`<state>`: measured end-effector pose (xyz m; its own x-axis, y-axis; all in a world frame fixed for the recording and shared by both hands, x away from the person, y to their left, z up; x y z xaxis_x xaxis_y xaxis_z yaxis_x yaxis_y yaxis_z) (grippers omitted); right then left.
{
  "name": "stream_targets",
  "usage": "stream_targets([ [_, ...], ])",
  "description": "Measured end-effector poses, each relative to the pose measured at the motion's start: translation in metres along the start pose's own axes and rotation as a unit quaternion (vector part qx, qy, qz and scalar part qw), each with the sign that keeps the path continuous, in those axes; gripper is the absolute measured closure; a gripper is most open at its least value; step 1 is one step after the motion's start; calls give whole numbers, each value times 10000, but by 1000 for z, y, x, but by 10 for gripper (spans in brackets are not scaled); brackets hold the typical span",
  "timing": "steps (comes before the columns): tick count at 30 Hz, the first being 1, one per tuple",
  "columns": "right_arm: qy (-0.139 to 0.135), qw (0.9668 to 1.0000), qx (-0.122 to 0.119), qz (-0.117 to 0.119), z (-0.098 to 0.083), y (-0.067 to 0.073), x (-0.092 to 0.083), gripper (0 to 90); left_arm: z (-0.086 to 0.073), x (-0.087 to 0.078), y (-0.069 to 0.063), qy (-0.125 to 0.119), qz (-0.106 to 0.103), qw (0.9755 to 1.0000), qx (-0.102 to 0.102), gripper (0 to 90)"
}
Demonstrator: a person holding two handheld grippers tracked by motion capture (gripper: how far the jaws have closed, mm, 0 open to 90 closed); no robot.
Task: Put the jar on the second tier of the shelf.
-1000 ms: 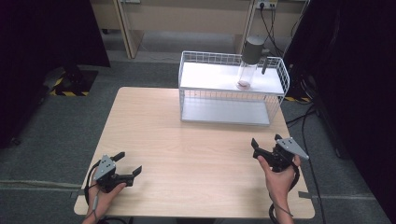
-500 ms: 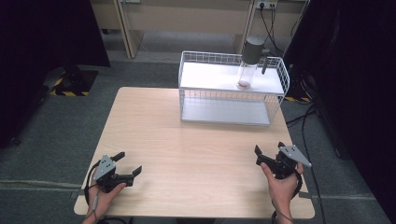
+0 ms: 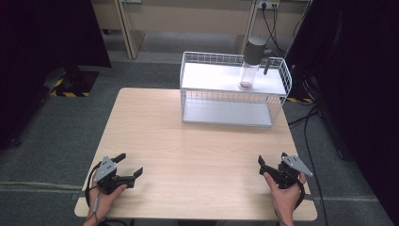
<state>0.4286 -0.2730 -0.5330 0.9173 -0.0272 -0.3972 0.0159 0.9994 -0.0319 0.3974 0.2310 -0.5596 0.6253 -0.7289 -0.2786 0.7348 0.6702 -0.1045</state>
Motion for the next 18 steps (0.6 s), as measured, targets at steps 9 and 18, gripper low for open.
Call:
stream_targets([
  [9,108,9999,2,-127,-17,-8,0,46,0,0,0,-2,4,10000,-6,63],
  [18,101,9998,20,-193,-26,-12,0,46,0,0,0,-4,8,10000,-13,64],
])
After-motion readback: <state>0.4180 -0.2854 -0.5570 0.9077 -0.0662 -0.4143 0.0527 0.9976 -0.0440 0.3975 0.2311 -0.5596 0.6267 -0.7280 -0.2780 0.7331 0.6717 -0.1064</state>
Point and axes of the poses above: each handheld gripper's, and its own axes: x roughly forward along the jaws, z roughly out of its top, y roughly to its left, the point moved 9 cm from there along x, roughly forward along the jaws, and after that the axes turned 13 degrees about -z, right-handed, at the moved point
